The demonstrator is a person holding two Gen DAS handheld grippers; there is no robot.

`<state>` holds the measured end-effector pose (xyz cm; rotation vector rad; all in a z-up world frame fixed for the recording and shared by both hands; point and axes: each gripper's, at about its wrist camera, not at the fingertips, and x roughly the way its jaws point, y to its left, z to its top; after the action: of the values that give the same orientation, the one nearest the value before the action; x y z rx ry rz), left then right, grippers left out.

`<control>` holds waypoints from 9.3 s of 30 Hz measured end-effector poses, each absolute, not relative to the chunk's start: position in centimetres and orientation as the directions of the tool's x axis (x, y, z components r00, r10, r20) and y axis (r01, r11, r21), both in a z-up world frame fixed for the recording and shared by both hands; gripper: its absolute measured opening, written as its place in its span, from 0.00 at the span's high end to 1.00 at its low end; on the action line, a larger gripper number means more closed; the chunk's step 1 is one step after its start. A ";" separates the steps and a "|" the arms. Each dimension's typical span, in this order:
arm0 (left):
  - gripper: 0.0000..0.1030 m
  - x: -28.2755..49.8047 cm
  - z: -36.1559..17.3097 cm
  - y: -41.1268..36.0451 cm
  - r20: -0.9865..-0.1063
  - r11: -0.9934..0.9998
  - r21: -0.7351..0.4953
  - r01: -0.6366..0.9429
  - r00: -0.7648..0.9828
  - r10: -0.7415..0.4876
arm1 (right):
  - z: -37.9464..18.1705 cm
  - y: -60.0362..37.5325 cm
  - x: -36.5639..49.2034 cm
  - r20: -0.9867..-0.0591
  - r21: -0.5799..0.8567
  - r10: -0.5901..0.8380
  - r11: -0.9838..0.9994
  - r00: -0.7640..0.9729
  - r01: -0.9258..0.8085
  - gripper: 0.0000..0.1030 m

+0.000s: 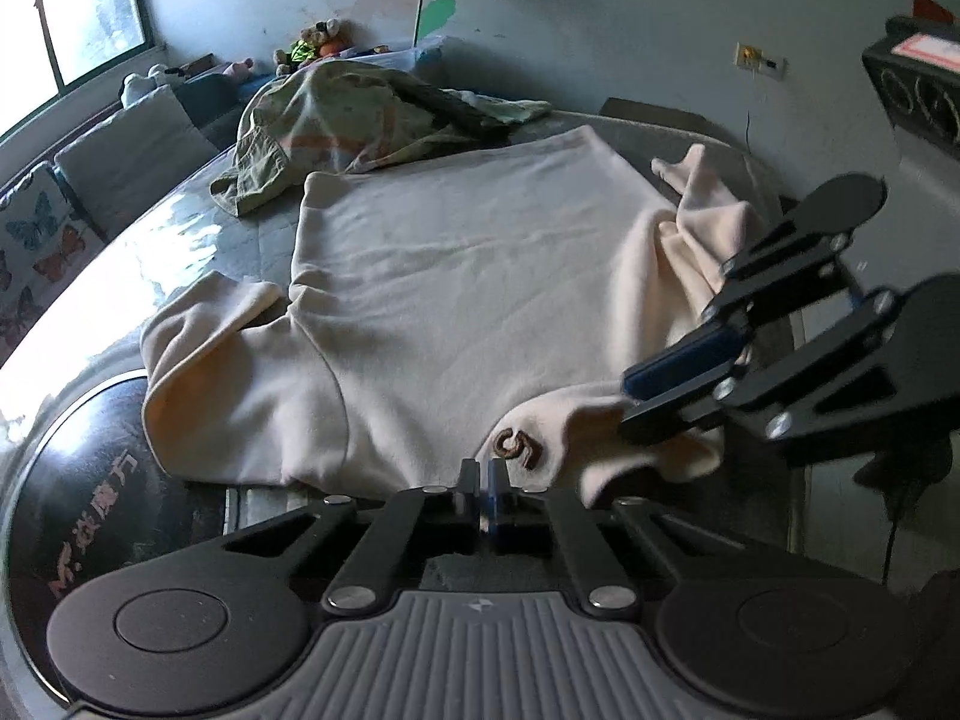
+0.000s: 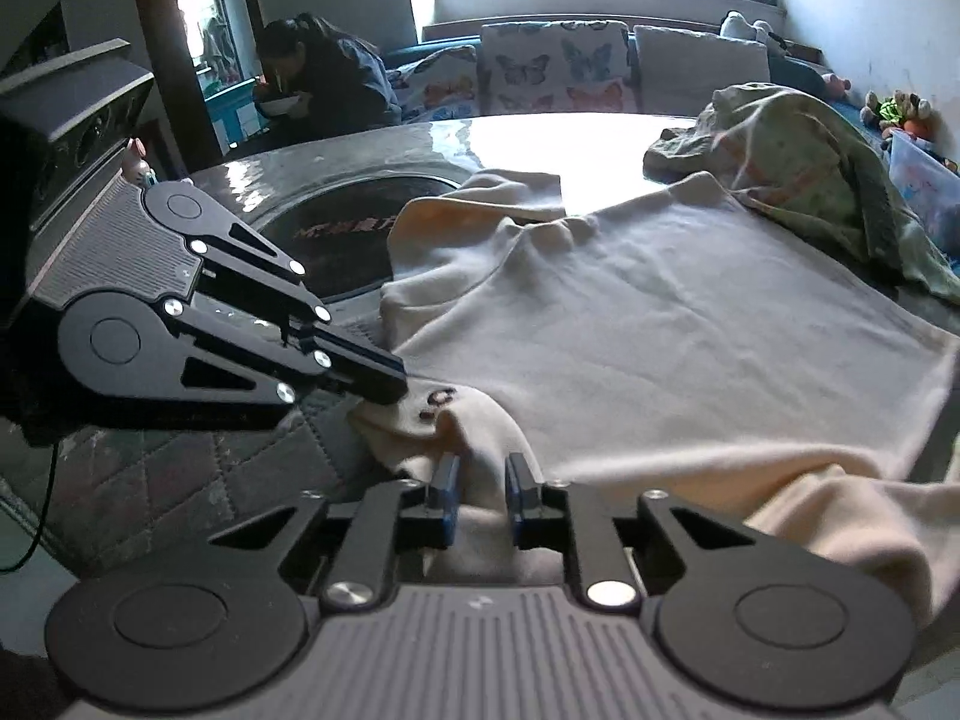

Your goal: Fold clothes

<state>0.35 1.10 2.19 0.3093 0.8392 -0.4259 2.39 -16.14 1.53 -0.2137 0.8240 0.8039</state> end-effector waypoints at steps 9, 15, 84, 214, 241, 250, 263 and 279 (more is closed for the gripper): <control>0.96 1.5 4.7 0.2 -0.715 0.879 0.109 0.464 0.651 -0.254 | 1.0 -17.1 0.3 -0.759 0.142 0.548 0.666 0.351 -0.732 0.85; 0.94 3.5 3.5 -2.1 -0.725 0.872 0.049 0.487 0.618 -0.304 | 2.2 -18.6 0.1 -0.733 0.153 0.558 0.692 0.388 -0.705 0.85; 0.65 0.8 3.0 -1.3 -0.701 0.873 -0.021 0.487 0.615 -0.361 | 10.3 -18.3 11.4 -0.394 0.282 0.602 0.798 0.694 -0.532 0.89; 0.98 11.3 6.4 5.5 -0.608 0.994 -0.034 0.106 0.787 -0.105 | 1.5 -21.9 4.3 -0.706 0.177 0.563 0.728 0.430 -0.662 0.59; 0.70 3.2 4.7 -1.8 -0.656 0.871 -0.086 0.485 0.630 -0.415 | 2.5 -25.0 6.1 -0.644 0.296 0.570 0.800 0.510 -0.521 0.61; 0.69 5.7 3.9 0.9 -0.685 0.928 -0.004 0.372 0.676 -0.273 | 0.8 -22.0 6.2 -0.693 0.208 0.519 0.808 0.500 -0.551 0.76; 0.70 9.2 2.0 3.5 -0.723 0.955 0.021 0.297 0.663 -0.191 | 3.8 -23.4 5.5 -0.657 0.138 0.472 0.842 0.588 -0.522 0.93; 0.70 10.5 2.1 1.2 -0.716 0.939 0.037 0.342 0.664 -0.214 | 2.8 -21.4 6.8 -0.662 0.138 0.505 0.808 0.554 -0.573 0.90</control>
<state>10.47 1.21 2.06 0.1738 0.7843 -0.3159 6.82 -21.39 2.82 -0.0971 0.7499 0.6381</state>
